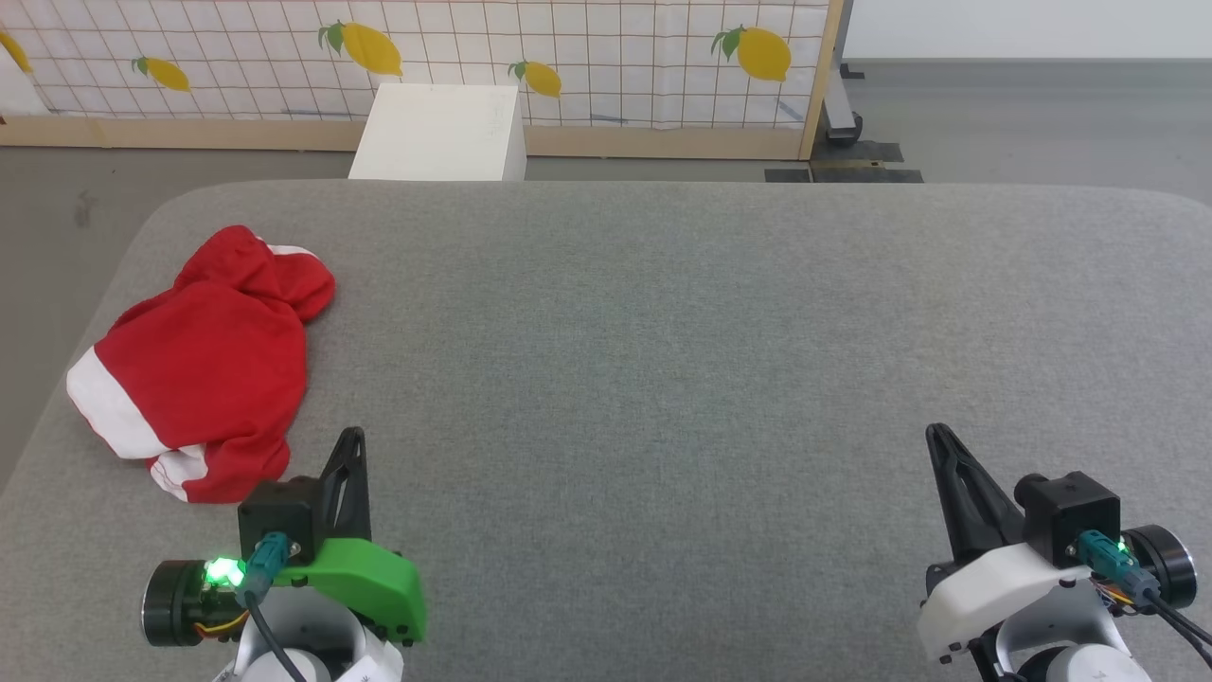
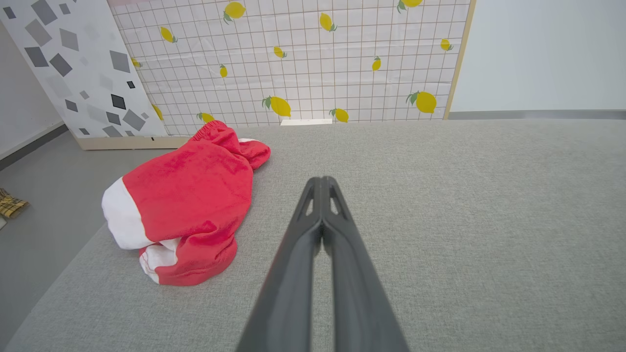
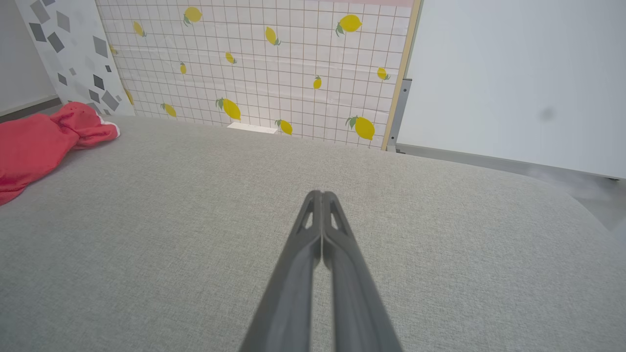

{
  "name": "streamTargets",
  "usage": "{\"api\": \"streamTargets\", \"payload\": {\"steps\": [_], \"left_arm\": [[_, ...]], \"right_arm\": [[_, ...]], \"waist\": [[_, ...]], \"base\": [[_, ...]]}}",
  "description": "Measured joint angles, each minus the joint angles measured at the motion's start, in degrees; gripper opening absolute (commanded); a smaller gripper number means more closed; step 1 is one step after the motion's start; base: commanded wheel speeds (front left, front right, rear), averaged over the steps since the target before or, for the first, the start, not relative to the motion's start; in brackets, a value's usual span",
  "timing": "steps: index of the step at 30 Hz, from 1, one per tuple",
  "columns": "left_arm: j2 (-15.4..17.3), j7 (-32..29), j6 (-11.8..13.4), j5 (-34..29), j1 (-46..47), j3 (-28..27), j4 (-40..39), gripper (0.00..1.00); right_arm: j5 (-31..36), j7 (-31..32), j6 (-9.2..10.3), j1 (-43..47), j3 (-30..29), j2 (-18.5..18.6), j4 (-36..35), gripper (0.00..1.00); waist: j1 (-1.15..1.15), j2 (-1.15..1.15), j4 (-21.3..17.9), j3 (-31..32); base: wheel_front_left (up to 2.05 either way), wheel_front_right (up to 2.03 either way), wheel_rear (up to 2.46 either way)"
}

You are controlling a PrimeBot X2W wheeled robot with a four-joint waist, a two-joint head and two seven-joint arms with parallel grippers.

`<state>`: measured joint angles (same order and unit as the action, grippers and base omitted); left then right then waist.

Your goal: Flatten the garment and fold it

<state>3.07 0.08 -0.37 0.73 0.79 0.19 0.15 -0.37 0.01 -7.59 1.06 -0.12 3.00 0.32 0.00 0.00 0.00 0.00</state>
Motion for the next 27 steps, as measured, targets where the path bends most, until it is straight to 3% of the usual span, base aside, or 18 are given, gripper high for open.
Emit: {"api": "streamTargets", "payload": {"steps": [27], "left_arm": [[0.0,0.0,0.0,0.01,0.0,0.0,0.0,0.0]], "right_arm": [[0.0,0.0,0.0,0.0,0.0,0.0,0.0,0.0]], "waist": [[0.0,0.0,0.0,0.0]], "base": [[0.0,0.0,0.0]]}}
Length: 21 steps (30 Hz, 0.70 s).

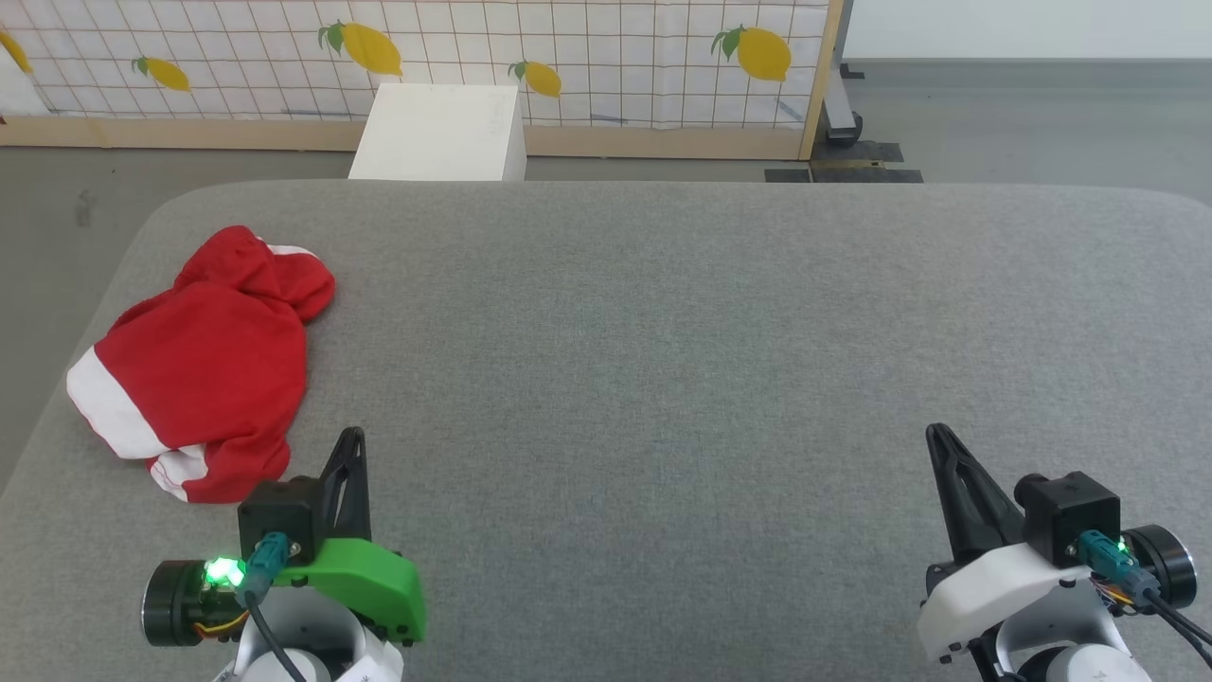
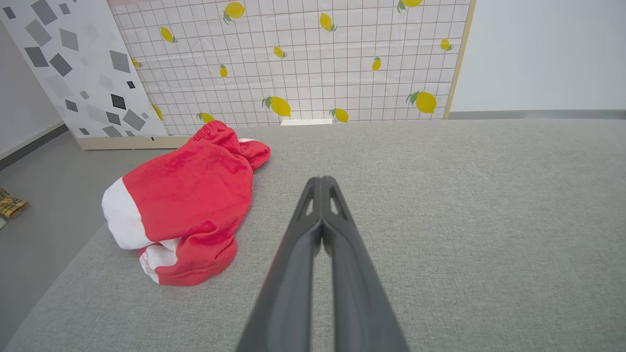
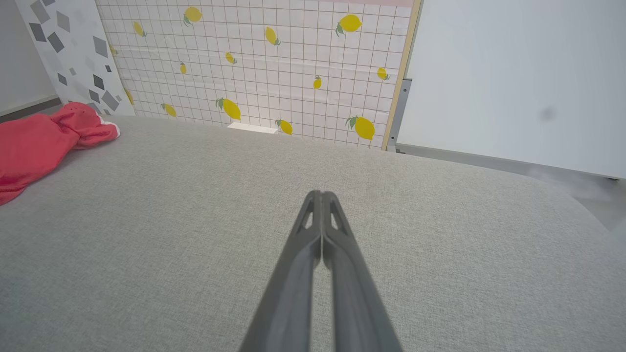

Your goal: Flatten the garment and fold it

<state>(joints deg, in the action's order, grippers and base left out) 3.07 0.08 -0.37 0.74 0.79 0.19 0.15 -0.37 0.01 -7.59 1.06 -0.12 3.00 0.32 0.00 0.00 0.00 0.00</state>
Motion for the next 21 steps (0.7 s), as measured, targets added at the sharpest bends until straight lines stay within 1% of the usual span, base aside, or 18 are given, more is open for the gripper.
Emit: {"api": "streamTargets", "payload": {"steps": [1,2,17,21], "left_arm": [[0.0,0.0,0.0,0.0,0.0,0.0,0.0,0.0],[0.0,0.0,0.0,0.0,0.01,0.01,0.0,1.0],[0.0,0.78,0.02,1.07,0.1,1.22,1.01,1.0],[0.0,1.31,0.52,1.46,0.17,1.81,1.4,1.0]], "right_arm": [[0.0,0.0,0.0,0.0,0.0,0.0,0.0,0.0],[0.0,0.0,0.0,0.01,-0.01,0.0,0.01,1.0],[-0.1,-0.55,0.0,0.05,-0.19,0.01,0.35,1.0],[-0.12,-0.9,0.0,0.05,-0.3,0.01,0.55,1.0]], "waist": [[0.0,0.0,0.0,0.0],[0.0,0.0,0.0,0.0],[0.0,0.0,0.05,-0.02],[0.01,0.0,0.4,-0.06]], "base": [[0.0,0.0,0.0],[0.0,0.0,0.0],[0.0,0.0,0.0],[0.0,0.0,0.0]]}}
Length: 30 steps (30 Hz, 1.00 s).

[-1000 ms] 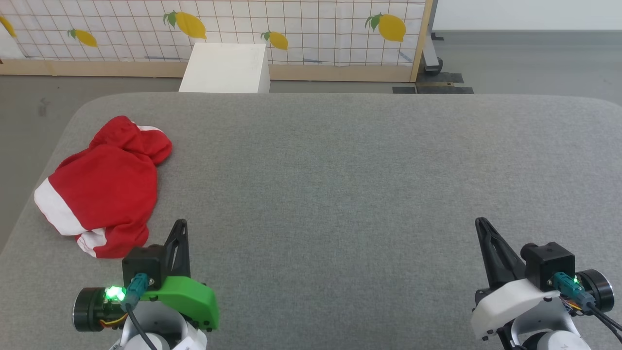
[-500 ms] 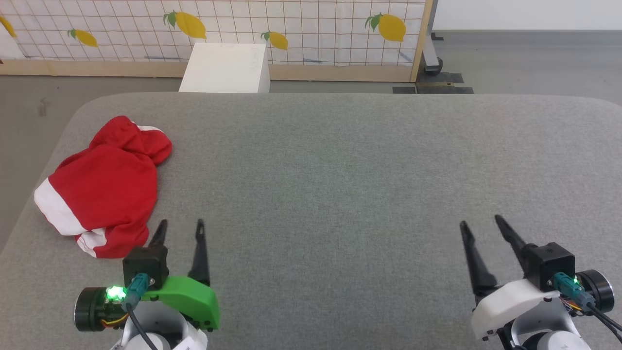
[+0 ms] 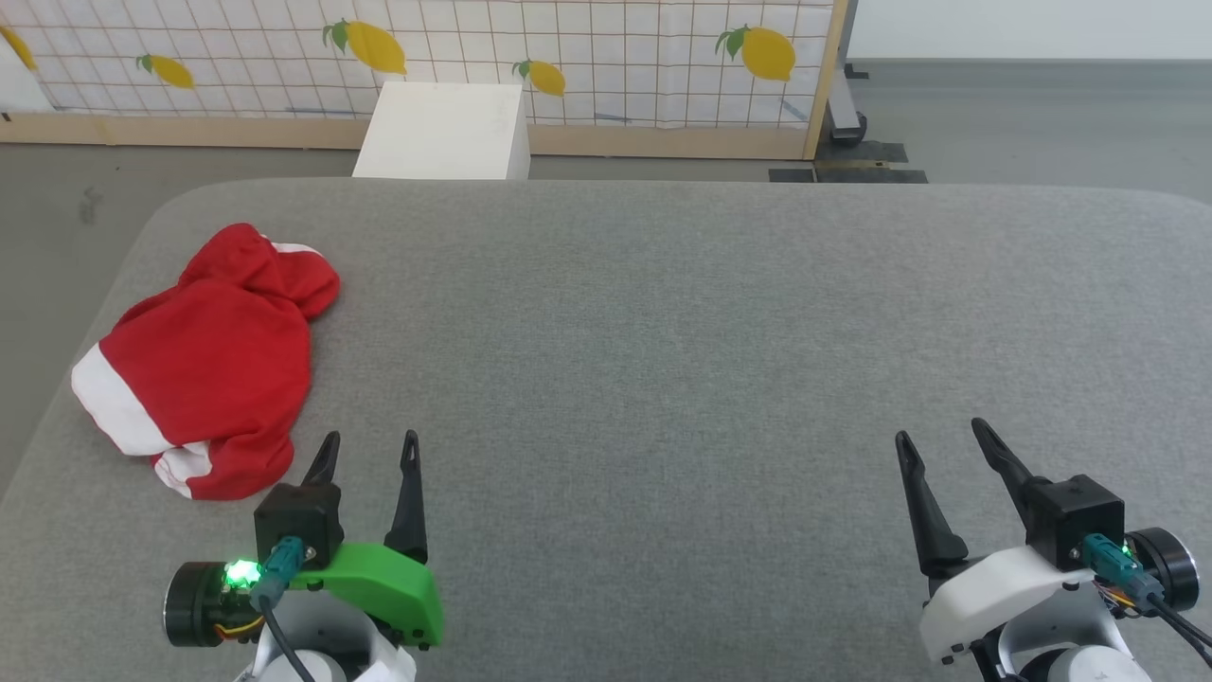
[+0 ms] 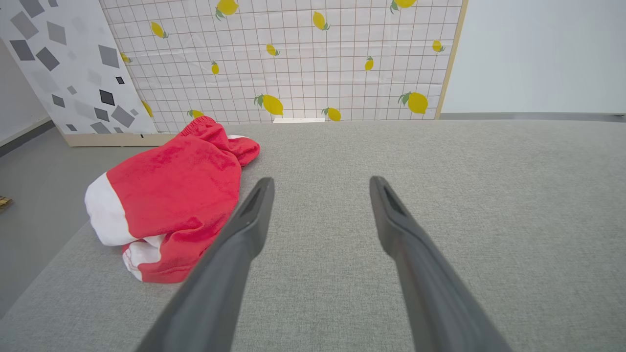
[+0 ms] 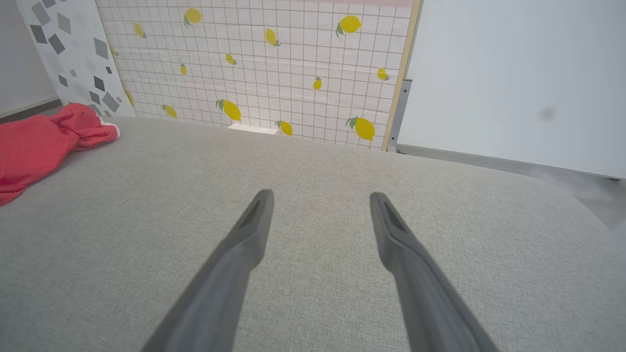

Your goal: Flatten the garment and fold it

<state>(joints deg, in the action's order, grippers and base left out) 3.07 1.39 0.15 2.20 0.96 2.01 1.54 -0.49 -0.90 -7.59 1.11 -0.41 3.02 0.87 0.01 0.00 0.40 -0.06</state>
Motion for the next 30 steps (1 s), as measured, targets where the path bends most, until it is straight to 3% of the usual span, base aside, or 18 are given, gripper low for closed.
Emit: {"api": "streamTargets", "payload": {"steps": [12,30], "left_arm": [[0.02,1.31,0.93,1.11,0.37,0.89,1.44,1.0],[0.22,3.56,2.4,3.39,0.61,2.02,2.64,1.0]], "right_arm": [[-0.08,-1.15,0.0,-0.01,-0.1,0.0,0.37,1.0],[-0.62,-2.7,0.0,-0.07,0.27,-0.01,1.25,1.0]], "waist": [[0.0,0.0,3.08,-0.11],[0.0,0.0,10.78,-0.28]], "base": [[0.0,0.0,0.0],[0.0,0.0,0.0]]}}
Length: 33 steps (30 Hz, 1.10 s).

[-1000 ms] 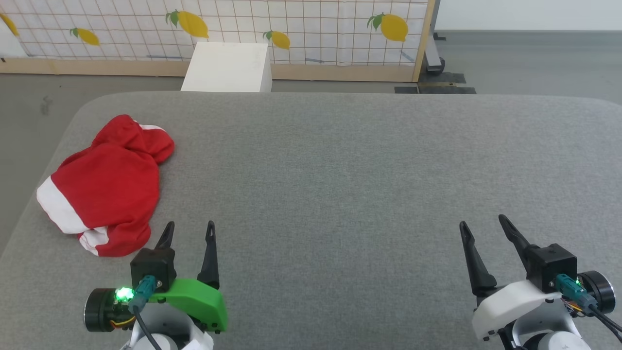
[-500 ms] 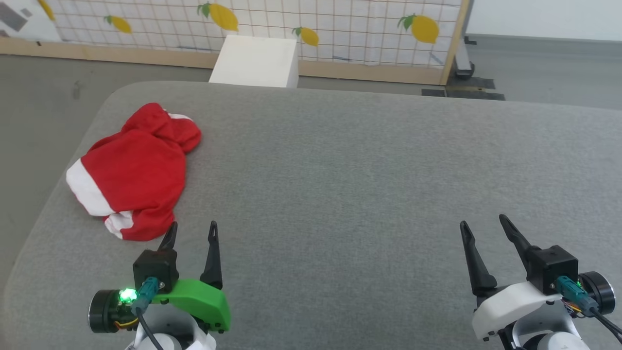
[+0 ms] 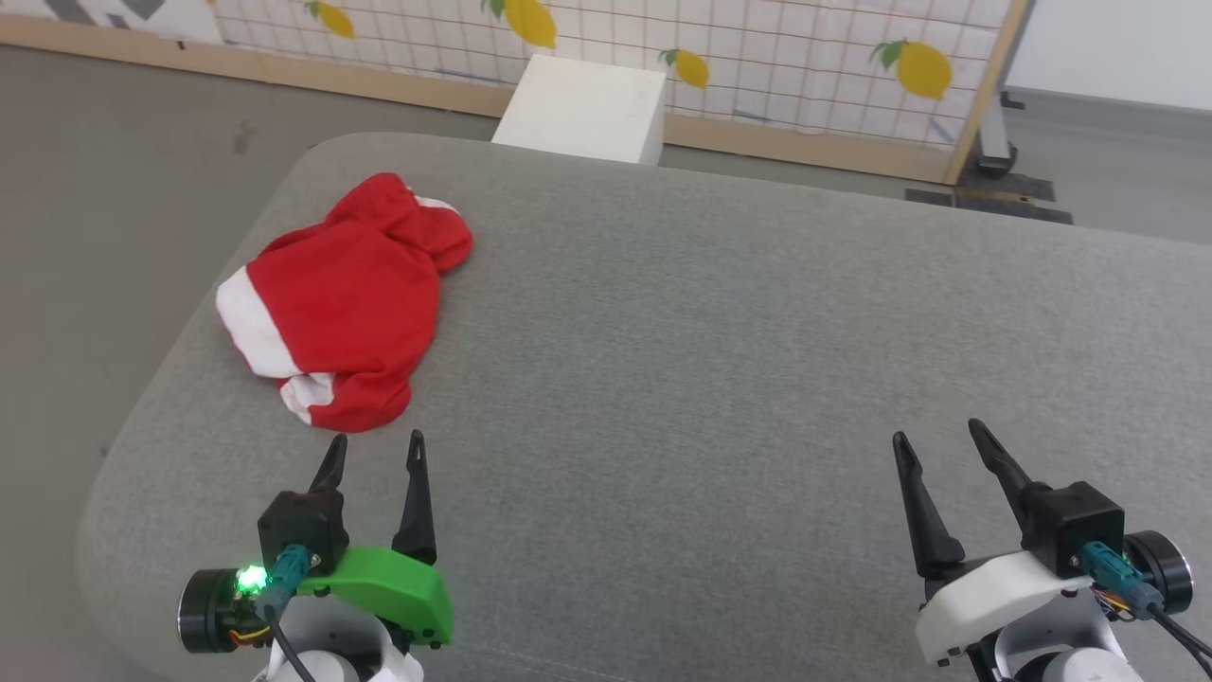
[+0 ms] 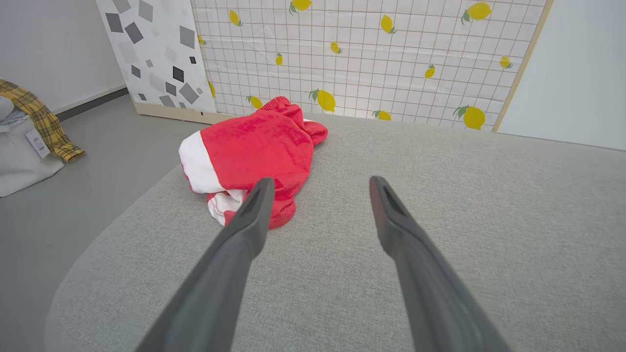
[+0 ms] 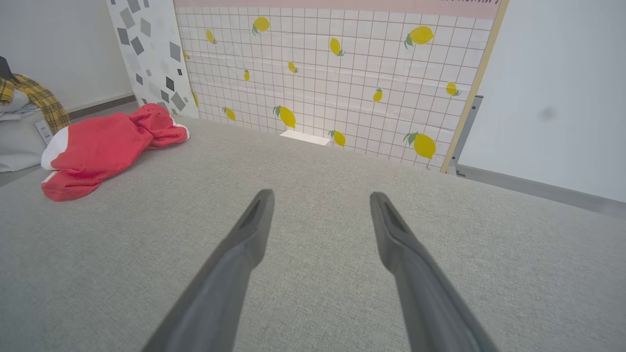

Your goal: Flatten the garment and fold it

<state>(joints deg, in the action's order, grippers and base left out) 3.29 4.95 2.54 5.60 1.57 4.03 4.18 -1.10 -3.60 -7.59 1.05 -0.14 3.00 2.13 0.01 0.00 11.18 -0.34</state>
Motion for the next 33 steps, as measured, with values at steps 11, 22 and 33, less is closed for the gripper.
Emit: {"api": "streamTargets", "payload": {"steps": [11,22,33], "left_arm": [[0.22,1.27,0.63,1.01,0.01,0.1,0.63,1.0],[0.34,2.48,1.58,2.4,0.0,0.13,1.05,1.0],[0.37,3.82,2.25,3.53,0.0,0.22,2.08,1.0]], "right_arm": [[-0.41,-1.02,0.0,-1.0,0.38,0.0,0.6,1.0],[-0.49,-1.82,0.0,-1.05,0.83,0.0,1.15,1.0],[-0.97,-2.86,0.0,-1.13,0.91,-0.01,1.54,1.0]], "waist": [[0.0,0.0,4.2,-0.08],[0.0,0.0,7.26,-0.32],[0.0,0.0,10.38,-0.5]], "base": [[0.0,0.0,0.0],[0.0,0.0,0.0],[0.0,0.0,0.0]]}}
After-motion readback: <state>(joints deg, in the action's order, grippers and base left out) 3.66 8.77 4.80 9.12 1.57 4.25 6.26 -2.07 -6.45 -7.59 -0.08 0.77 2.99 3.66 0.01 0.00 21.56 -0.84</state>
